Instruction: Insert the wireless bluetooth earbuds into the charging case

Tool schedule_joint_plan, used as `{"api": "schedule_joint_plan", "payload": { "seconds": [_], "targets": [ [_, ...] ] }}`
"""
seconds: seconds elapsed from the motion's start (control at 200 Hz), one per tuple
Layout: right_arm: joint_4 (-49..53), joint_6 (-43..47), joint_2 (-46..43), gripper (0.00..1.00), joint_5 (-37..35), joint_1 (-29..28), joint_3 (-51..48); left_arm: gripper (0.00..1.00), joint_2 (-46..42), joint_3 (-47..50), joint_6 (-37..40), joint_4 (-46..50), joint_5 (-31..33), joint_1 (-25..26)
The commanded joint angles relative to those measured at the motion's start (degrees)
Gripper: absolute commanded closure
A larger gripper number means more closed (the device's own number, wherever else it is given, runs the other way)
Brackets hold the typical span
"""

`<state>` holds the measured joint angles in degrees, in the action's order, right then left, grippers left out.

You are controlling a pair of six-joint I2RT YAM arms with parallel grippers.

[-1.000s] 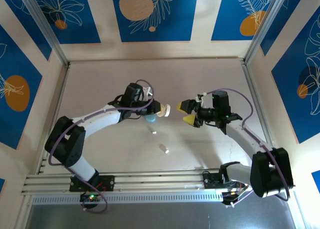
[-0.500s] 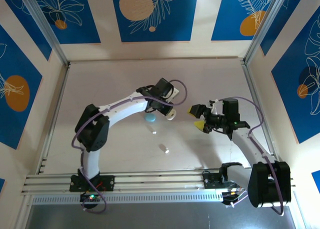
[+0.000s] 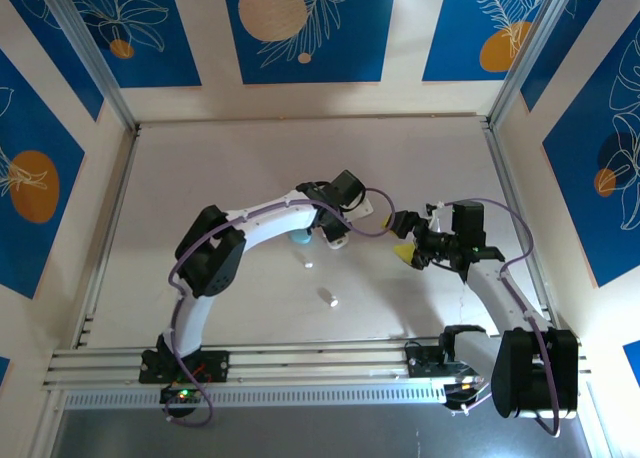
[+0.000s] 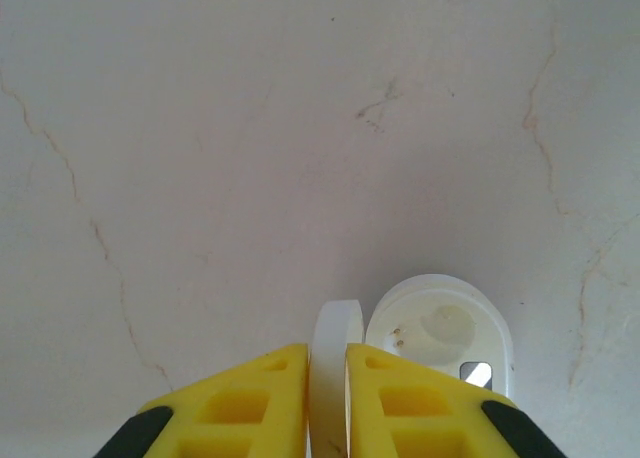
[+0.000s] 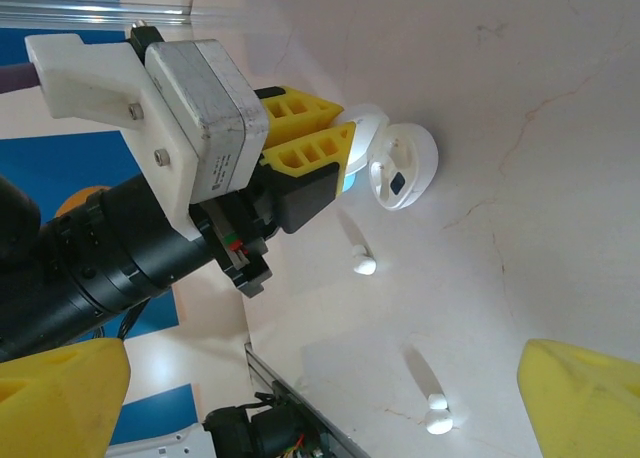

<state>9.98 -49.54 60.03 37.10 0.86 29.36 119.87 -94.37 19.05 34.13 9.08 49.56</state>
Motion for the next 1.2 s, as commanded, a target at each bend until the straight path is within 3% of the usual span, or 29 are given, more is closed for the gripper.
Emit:
{"api": "schedule_joint_plan", "payload": {
  "seconds": [0.0,0.2,0.335,0.625,0.935,1.196],
  "targets": [
    [1.27,1.16,-0.93,0.01,2.24,0.56,-0.57,0.85,1.34,-1.79,3.0,-0.45,-1.17,0.78],
    [1.27,1.18,-0.96,0.01,2.53,0.94,-0.8,0.83,2.77,-3.21,3.36,0.22,-2.4,1.34],
    [1.6,1.25,-1.22,0.01,2.56,1.03,-0.91,0.68,3.06,-3.76,3.23,0.58,-3.57,1.57],
    [3.5,1.45,-2.93,0.01,2.36,1.25,-0.72,0.5,-1.41,-2.38,-0.22,-0.5,-4.66,1.37],
    [6.43,1.81,-5.79,0.01,1.64,0.28,-0.8,0.0,-19.33,10.76,-11.42,-6.62,-7.3,-1.69],
    [9.14,1.59,-6.67,0.01,-3.41,-7.62,-0.14,0.0,-39.4,30.05,-27.72,-15.93,-9.38,-5.65]
  ]
}}
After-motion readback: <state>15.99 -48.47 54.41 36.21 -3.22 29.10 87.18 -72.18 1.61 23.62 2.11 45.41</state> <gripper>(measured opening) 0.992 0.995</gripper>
